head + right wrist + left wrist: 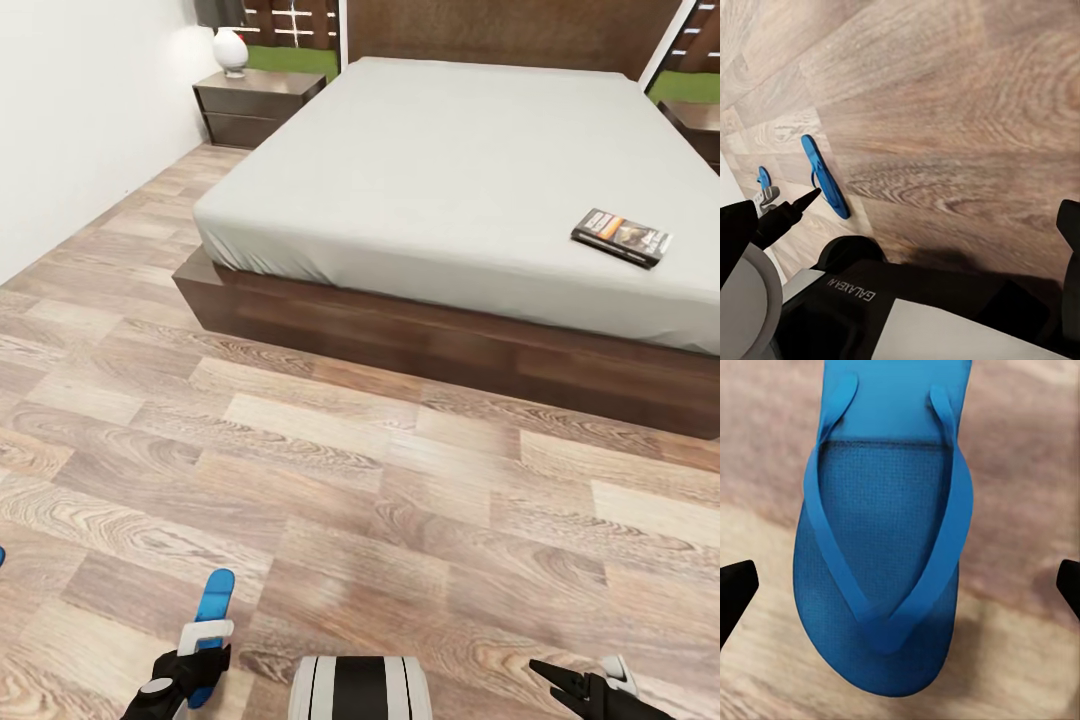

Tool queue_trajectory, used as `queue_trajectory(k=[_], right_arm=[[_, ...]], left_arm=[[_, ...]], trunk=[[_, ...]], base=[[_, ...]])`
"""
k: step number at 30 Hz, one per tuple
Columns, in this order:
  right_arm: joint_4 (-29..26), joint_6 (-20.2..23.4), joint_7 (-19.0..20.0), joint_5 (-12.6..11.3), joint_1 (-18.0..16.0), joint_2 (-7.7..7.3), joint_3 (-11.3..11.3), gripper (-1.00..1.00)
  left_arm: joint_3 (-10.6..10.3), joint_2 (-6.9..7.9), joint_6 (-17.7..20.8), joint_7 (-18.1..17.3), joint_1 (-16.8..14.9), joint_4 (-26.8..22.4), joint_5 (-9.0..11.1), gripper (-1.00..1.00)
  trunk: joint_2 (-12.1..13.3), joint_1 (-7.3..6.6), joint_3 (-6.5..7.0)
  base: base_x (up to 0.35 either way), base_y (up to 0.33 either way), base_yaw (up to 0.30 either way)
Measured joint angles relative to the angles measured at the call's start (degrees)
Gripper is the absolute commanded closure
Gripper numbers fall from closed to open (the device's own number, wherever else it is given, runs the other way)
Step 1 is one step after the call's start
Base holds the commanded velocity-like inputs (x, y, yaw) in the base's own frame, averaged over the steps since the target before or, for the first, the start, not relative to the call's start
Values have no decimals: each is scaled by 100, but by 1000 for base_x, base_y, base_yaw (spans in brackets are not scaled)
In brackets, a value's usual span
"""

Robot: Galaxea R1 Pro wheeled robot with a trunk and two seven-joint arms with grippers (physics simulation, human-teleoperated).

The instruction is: In the bedroom, move the book from the bed onto either nightstand, and place the two sandals side by side next to the bed.

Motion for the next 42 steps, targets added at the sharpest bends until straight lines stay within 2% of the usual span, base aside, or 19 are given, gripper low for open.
queue_trajectory(k=[23,32,39,42], right_arm=[[-3,0,0,-2,-1,2,0,-100],[-2,3,0,-1,0,3,5,-100],[-2,1,1,-5,-1,3,5,-100],[-5,0,1,-5,0,1,2,-100]], left_arm=[[8,0,-1,19,0,-1,8,-100],[15,2,-474,34,1,2,8,-100],[24,7,-540,34,1,41,8,-100],[26,8,-549,34,1,43,8,-100]], trunk=[[0,0,0],[0,0,0],[0,0,0],[-4,8,-66]], base=[[38,0,0],[0,0,0],[0,0,0],[0,0,0]])
